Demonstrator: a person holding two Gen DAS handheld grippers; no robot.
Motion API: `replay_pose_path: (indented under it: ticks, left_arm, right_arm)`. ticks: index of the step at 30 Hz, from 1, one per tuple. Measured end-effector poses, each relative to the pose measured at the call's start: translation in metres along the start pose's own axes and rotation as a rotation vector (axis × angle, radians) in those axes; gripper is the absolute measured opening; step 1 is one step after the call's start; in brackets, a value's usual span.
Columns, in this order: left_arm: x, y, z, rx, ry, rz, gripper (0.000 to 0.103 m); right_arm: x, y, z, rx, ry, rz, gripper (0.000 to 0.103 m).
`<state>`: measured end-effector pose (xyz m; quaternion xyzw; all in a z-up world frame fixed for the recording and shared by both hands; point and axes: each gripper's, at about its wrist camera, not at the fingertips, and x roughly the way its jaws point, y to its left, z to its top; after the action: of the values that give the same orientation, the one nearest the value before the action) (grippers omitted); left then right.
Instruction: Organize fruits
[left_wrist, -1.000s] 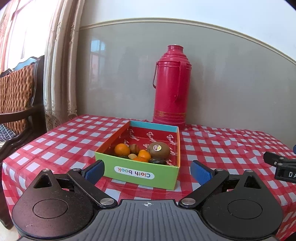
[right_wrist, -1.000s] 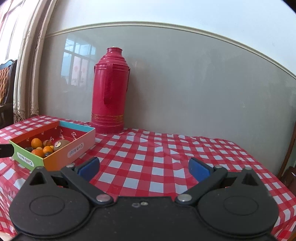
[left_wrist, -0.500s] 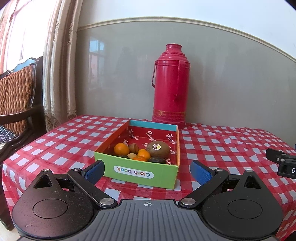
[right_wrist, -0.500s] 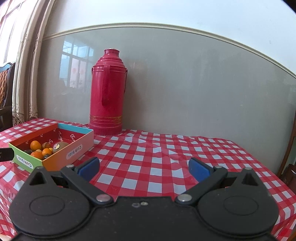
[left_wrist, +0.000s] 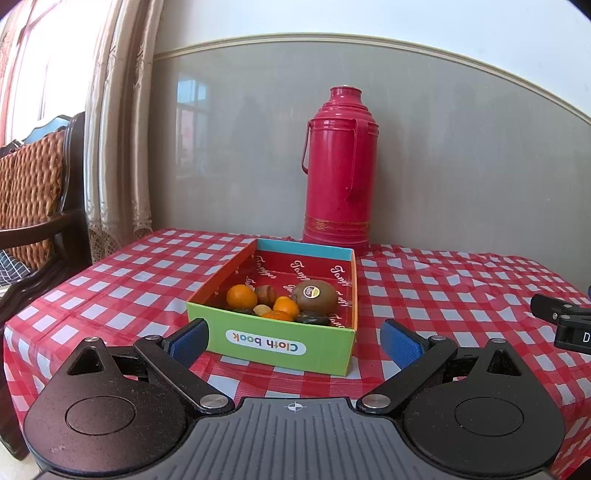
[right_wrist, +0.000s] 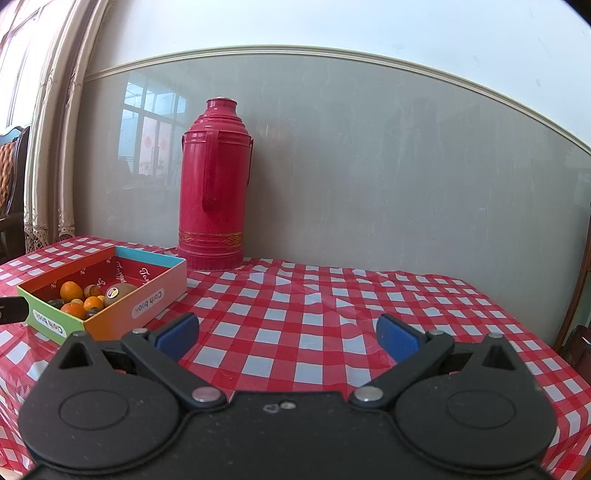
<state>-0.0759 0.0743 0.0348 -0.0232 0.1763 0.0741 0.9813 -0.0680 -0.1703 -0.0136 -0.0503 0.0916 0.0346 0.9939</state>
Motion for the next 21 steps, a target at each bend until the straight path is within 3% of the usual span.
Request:
replay_pose_path:
  ticks: [21]
  left_arm:
    - [0.0016,-0.0005,0.0000,0.000,-0.001,0.000,0.099]
  right_arm:
    - [0.0000,-0.0004,0.0002,0.001,0.000,-0.001,0.097]
